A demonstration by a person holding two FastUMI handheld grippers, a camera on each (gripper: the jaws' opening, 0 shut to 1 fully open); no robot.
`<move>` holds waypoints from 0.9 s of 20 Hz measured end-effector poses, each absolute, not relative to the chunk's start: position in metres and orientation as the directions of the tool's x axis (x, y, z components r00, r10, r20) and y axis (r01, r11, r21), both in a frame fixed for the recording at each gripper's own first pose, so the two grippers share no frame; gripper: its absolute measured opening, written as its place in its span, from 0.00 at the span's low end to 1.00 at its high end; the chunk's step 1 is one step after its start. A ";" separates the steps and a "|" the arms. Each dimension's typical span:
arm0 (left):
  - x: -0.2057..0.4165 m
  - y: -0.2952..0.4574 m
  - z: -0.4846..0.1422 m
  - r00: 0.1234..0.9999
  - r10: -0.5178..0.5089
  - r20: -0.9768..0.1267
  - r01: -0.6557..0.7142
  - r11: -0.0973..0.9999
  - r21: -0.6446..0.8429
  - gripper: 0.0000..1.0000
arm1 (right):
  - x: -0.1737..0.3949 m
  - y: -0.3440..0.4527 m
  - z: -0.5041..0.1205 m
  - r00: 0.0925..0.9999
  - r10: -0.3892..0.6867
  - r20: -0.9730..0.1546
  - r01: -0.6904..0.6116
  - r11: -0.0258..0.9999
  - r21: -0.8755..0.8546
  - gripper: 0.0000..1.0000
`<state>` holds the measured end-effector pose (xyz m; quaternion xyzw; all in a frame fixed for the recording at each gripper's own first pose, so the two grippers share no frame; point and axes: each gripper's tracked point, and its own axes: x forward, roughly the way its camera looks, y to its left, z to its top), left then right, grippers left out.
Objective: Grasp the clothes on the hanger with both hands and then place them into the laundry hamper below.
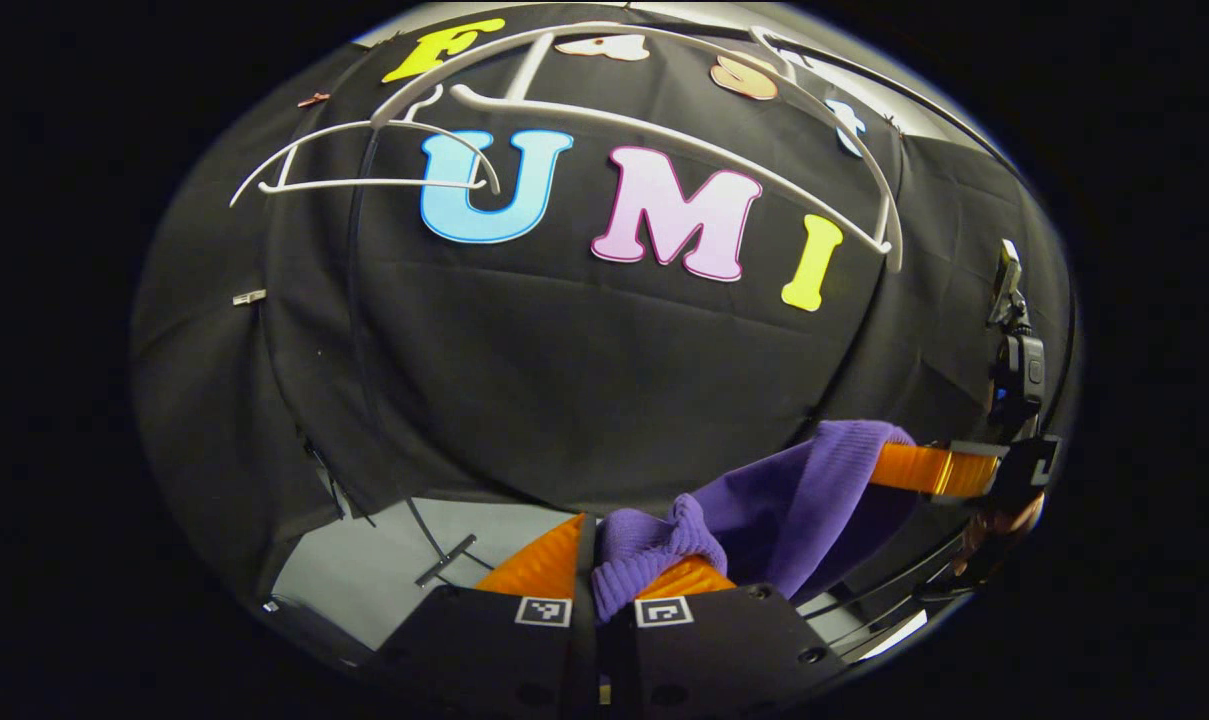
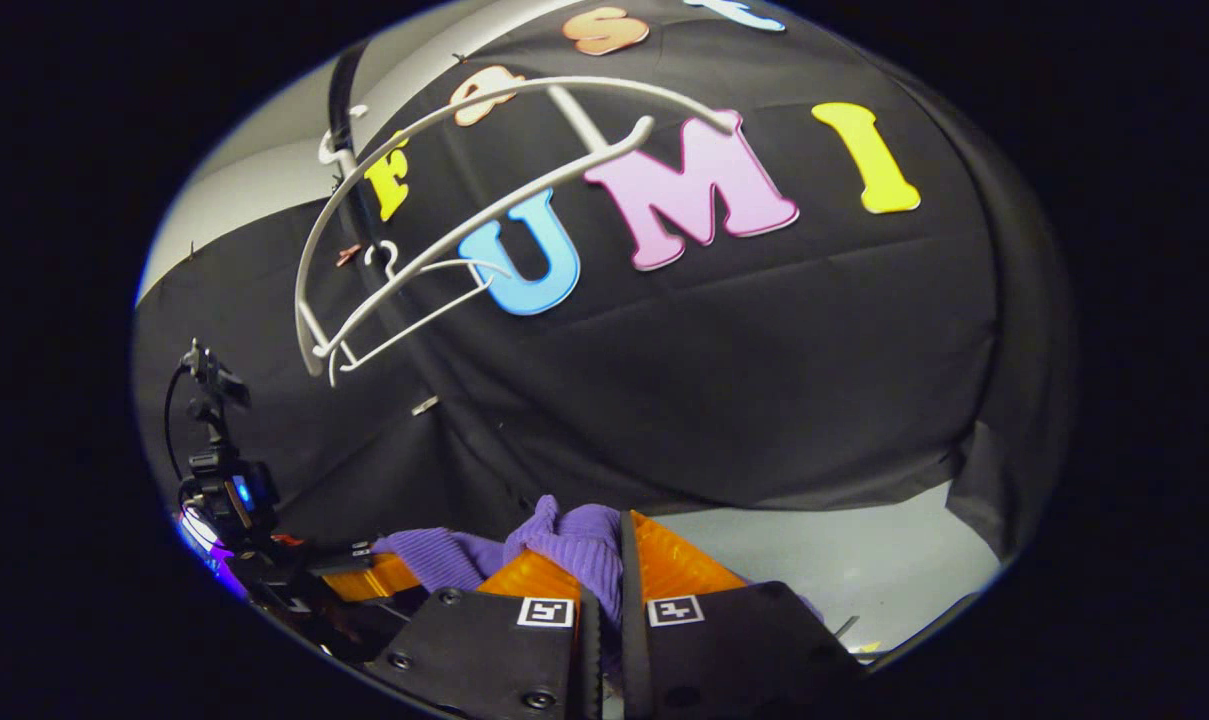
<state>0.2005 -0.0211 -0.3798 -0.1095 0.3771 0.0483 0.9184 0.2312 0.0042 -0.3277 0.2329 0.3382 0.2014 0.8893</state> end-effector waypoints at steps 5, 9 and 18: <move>0.183 -0.041 -0.394 0.663 -0.034 -0.748 -0.164 0.968 -0.190 0.09 | 0.189 0.039 -0.345 0.579 0.591 -0.562 -0.259 0.787 0.560 0.12; 0.160 -0.050 -0.415 0.596 -0.052 -0.801 -0.176 0.965 -0.193 0.09 | 0.165 0.037 -0.376 0.508 0.535 -0.675 -0.252 0.842 0.477 0.12; 0.113 -0.054 -0.447 0.470 -0.080 -0.879 -0.232 0.950 -0.211 0.09 | 0.123 0.039 -0.402 0.390 0.512 -0.766 -0.282 0.858 0.430 0.12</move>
